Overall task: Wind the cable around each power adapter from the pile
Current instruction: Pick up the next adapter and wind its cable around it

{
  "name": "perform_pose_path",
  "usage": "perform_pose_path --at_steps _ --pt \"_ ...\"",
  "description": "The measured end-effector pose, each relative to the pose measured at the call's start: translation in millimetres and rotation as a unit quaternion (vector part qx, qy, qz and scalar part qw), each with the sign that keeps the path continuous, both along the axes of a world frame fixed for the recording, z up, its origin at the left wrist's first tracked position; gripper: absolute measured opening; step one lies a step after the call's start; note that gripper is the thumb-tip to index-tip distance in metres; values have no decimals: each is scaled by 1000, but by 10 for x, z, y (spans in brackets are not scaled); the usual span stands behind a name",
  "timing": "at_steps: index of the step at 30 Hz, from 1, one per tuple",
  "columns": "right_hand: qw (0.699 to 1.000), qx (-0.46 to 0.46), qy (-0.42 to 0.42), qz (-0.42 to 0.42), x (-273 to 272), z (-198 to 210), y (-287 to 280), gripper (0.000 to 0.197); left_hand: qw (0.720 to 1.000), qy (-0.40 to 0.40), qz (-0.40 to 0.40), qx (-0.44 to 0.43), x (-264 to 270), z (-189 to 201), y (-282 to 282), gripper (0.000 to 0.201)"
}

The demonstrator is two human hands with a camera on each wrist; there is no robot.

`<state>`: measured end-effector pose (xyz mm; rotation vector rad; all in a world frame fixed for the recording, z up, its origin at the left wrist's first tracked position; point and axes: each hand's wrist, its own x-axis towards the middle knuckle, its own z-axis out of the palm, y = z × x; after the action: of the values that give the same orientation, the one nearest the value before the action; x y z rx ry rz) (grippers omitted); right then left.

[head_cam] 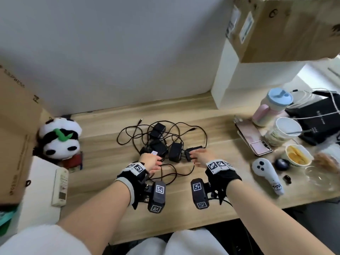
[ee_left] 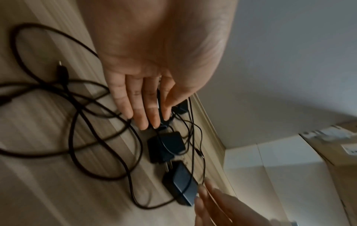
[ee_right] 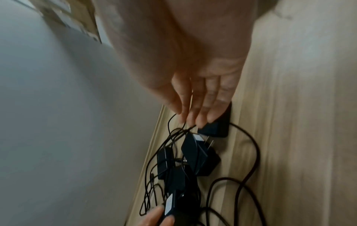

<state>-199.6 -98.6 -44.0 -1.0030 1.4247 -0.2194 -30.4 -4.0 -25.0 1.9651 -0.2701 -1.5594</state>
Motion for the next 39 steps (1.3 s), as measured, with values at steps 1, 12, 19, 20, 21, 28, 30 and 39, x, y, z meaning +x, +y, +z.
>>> perform_pose_path --at_steps 1,12,19,20,21,28,30,39 --pt "999 -25 23 5 36 -38 -36 25 1000 -6 8 5 69 -19 16 13" --pt "989 -128 25 65 388 -190 -97 25 988 -50 130 60 475 -334 -41 30" --pt "908 -165 156 352 832 -369 51 26 989 44 119 71 415 -380 -46 34" --pt "896 -159 171 377 855 -382 58 25 989 57 120 69 414 -396 -32 32" --pt "890 -156 169 394 874 -375 65 22 987 75 123 65 406 -404 -20 27" --pt "919 -63 -3 390 850 -155 70 13 958 195 210 14 400 -443 42 38" --pt "912 -57 -29 405 819 -93 69 12 940 210 270 1 393 -406 43 42" --pt "894 -52 -111 432 673 208 36 24 930 296 202 -88 412 -148 -37 44"
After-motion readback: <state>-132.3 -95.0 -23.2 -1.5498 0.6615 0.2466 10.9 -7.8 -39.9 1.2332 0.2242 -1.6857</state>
